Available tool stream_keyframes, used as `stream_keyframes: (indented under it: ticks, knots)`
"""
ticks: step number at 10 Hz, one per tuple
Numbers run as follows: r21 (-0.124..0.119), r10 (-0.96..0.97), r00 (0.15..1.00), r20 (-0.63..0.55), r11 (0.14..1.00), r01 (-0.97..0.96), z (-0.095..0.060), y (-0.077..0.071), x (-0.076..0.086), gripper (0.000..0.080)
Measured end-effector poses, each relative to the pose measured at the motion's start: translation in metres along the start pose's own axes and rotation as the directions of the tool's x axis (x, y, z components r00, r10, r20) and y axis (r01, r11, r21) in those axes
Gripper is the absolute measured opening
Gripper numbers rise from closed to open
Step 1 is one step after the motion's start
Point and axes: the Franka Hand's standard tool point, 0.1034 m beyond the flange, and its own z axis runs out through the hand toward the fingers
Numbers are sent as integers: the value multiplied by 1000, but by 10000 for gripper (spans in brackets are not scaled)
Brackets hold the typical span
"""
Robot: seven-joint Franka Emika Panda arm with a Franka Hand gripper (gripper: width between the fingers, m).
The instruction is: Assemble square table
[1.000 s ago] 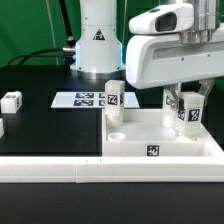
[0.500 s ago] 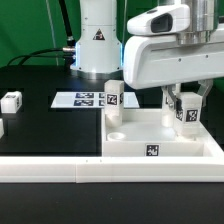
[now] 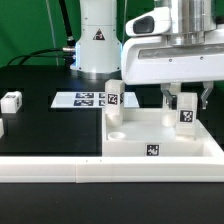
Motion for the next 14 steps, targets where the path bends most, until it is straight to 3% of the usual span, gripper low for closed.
stream_keyframes:
  ticks: [4, 7, 12, 13, 14]
  knots:
    - [-2, 364, 931, -2, 931, -364, 2, -5, -5, 293]
    - [7, 594, 804, 4, 804, -594, 2, -6, -6, 293]
    - [14, 702, 712, 28, 712, -702, 3, -6, -7, 293]
    - [14, 670, 742, 28, 742, -670, 3, -6, -7, 467]
    - [4, 641, 766, 36, 767, -642, 2, -8, -8, 586]
